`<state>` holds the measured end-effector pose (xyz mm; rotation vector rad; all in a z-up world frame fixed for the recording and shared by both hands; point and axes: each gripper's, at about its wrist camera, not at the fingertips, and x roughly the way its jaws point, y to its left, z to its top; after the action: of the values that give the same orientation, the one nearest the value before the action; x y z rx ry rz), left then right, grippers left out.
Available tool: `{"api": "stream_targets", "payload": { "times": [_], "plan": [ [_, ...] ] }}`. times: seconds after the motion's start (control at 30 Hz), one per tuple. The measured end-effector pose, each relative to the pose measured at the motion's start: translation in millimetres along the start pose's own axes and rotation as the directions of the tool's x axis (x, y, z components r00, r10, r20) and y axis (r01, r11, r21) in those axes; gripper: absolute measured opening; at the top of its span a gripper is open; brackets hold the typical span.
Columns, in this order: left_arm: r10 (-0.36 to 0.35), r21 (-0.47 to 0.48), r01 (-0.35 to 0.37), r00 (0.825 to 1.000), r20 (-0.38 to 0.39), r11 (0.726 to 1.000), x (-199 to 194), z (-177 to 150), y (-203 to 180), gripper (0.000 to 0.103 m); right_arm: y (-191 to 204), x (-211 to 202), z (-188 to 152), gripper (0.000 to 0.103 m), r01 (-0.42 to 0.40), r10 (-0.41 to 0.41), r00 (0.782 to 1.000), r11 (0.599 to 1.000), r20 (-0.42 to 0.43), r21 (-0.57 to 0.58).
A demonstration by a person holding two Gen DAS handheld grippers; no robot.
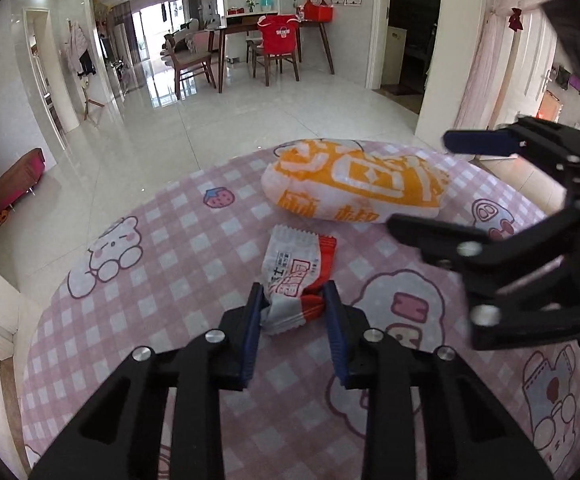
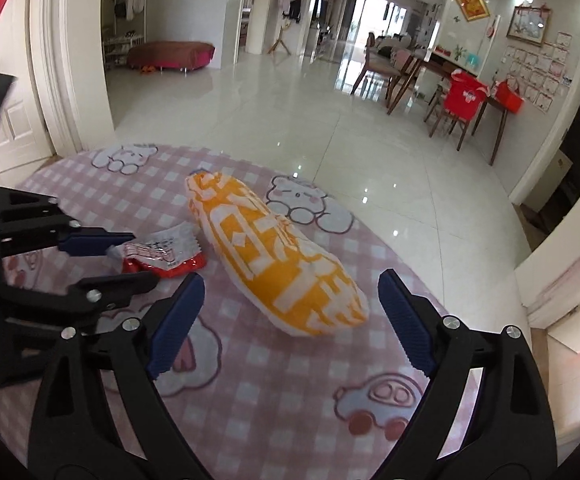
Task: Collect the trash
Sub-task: 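Grasp the red-white wrapper with the left gripper, then grasp the orange-white printed bag with the right gripper, then carry the red-white wrapper and orange-white bag over the blue bucket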
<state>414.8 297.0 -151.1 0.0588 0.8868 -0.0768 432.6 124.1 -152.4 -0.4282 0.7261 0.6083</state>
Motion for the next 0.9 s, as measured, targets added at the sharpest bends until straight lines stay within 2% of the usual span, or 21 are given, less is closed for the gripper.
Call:
{"api": "stream_targets", "payload": {
  "times": [0.1, 0.13, 0.2, 0.23, 0.3, 0.43, 0.6, 0.73, 0.9],
  "plan": [
    [0.006, -0.029, -0.006, 1.0, 0.002, 1.0, -3, -1, 4, 0.029, -2, 13, 1, 0.087, -0.019, 0.02, 0.999, 0.999, -0.033, 0.03],
    [0.007, -0.041, -0.007, 1.0, 0.002, 0.999, -4, 0, 6, 0.029, -5, 14, 0, 0.077, -0.033, 0.035, 0.999, 0.998, -0.032, 0.055],
    [0.015, -0.064, -0.015, 1.0, 0.002, 0.998, -6, 0, 10, 0.029, -6, 16, -4, 0.048, -0.071, 0.075, 0.996, 0.994, -0.051, 0.087],
    [0.028, -0.069, -0.028, 1.0, 0.003, 0.997, -8, 0, 11, 0.029, -5, 14, -7, 0.045, -0.084, 0.09, 0.994, 0.991, -0.054, 0.106],
    [0.033, -0.071, -0.032, 0.999, 0.012, 0.997, -14, 0, 9, 0.029, -3, 7, -11, 0.04, -0.054, 0.058, 0.997, 0.995, -0.049, 0.089],
    [0.032, -0.068, -0.028, 0.998, 0.047, 0.997, -34, 2, -4, 0.029, -8, -21, -21, 0.039, -0.05, 0.052, 0.999, 0.992, -0.01, 0.119],
    [0.016, -0.042, -0.011, 0.994, 0.106, 0.999, -74, -4, -35, 0.029, -29, -83, -43, 0.039, -0.086, 0.072, 0.995, 0.971, 0.072, 0.222],
    [-0.007, -0.008, 0.008, 0.989, 0.15, 1.0, -108, -5, -71, 0.029, -47, -138, -70, 0.039, -0.11, 0.072, 0.988, 0.949, 0.137, 0.296],
    [-0.059, 0.064, 0.047, 0.981, 0.186, 0.997, -145, -13, -137, 0.029, -65, -198, -115, 0.04, -0.109, 0.038, 0.979, 0.927, 0.198, 0.36]
  ]
}}
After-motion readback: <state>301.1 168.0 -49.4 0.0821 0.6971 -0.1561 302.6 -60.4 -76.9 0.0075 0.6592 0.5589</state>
